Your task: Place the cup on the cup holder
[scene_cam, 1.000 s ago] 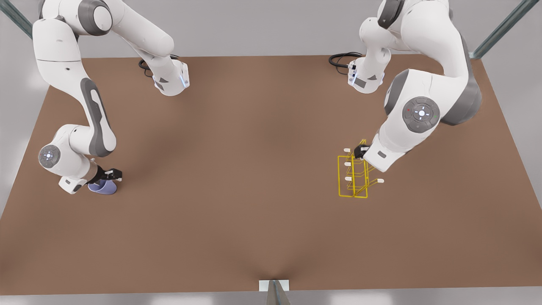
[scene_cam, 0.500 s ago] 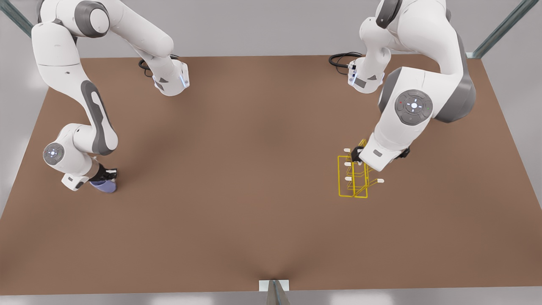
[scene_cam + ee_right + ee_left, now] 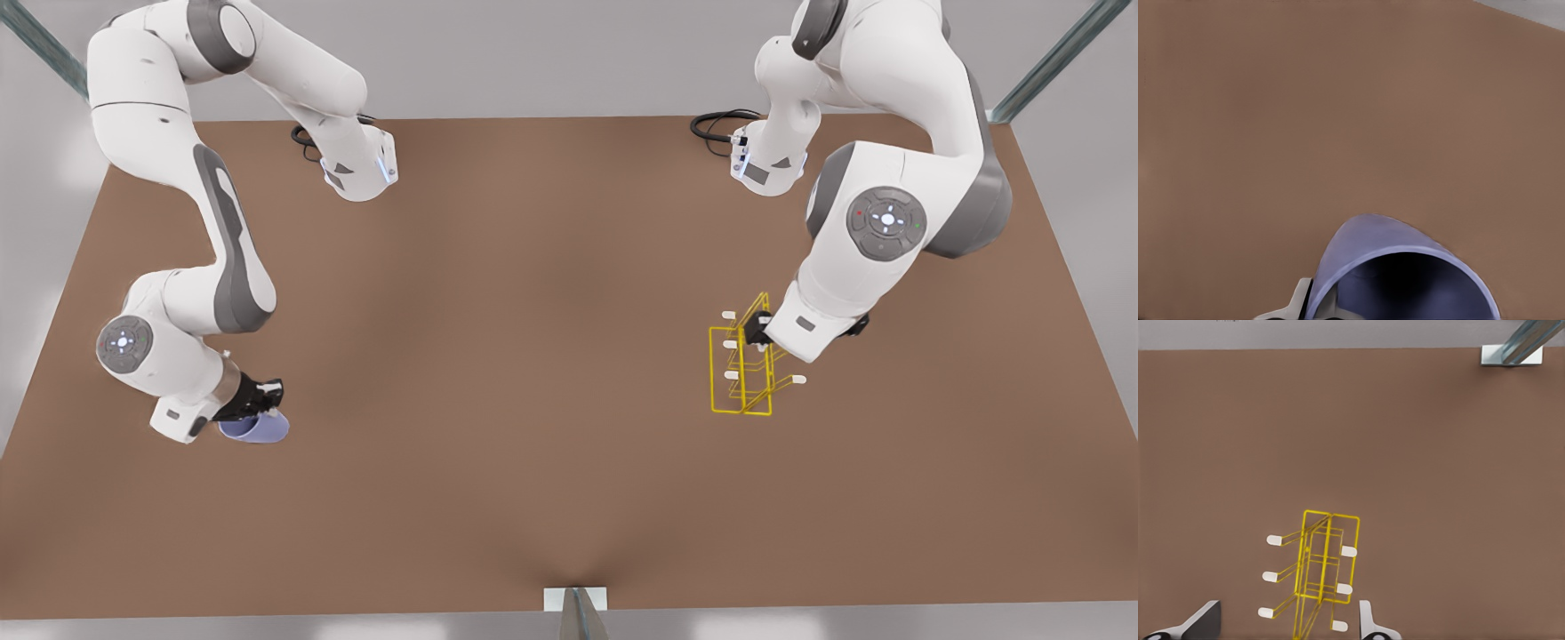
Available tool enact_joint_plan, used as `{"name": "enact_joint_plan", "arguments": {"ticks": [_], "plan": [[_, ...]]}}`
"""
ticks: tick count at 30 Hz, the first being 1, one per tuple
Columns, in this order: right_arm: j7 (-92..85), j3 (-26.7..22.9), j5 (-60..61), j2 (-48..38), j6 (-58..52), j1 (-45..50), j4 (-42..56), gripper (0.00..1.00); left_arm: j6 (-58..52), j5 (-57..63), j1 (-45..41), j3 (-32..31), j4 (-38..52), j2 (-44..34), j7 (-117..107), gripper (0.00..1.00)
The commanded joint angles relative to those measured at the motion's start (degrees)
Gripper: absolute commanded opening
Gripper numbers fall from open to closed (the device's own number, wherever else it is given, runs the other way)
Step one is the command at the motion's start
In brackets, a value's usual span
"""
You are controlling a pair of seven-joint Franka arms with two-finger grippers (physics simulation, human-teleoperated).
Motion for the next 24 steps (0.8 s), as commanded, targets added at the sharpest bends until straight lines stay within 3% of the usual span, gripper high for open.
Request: {"name": "enact_joint_plan", "arguments": {"ticks": [1, 7, 12, 13, 15, 16, 17, 20, 24], "plan": [[31.22, 0.29, -0.11, 2.01, -8.09, 4.43, 2.74, 0.21, 0.09, -0.04, 0.46, 0.00, 0.00, -0.01, -0.18, 1.00], [47.32, 0.29, 4.46, 3.16, -7.12, 18.05, 3.63, 0.21, 0.00, -2.41, 4.33, 0.09, -0.87, 1.39, -0.45, 1.00], [56.46, 0.29, 5.34, 10.36, -6.07, 31.06, 13.64, 0.21, 0.17, -2.41, 4.33, -0.17, -0.96, 2.53, -0.01, 1.00], [56.55, 0.38, 7.62, 13.95, -7.73, 32.03, 19.42, 0.21, 0.17, -2.50, 4.33, -0.17, -0.96, 2.62, -0.01, 1.00], [58.30, 1.69, 14.65, 16.34, 2.61, 31.86, 19.27, 0.21, -0.09, -3.29, 4.24, -0.26, -0.87, 2.71, -0.45, 1.00], [64.37, 1.78, 18.17, 18.27, 13.08, 31.86, 17.95, 0.21, -0.09, -5.31, 4.41, -0.26, -0.79, 2.71, -0.45, 1.00], [65.25, 2.83, 21.51, 19.06, 21.87, 31.15, 16.99, 0.21, 0.00, -6.45, 4.41, 0.00, -0.52, 2.71, -2.81, 1.00], [69.29, 8.63, 28.99, 21.61, 35.06, 27.64, 13.65, 0.21, 2.99, -10.75, 2.92, -1.32, 0.44, 2.89, -37.09, 1.00], [74.92, 18.92, 29.69, 29.44, 36.91, 24.04, 14.09, 0.21, 2.28, -11.81, 3.89, -0.61, 0.62, 2.36, -38.42, 1.00]]}}
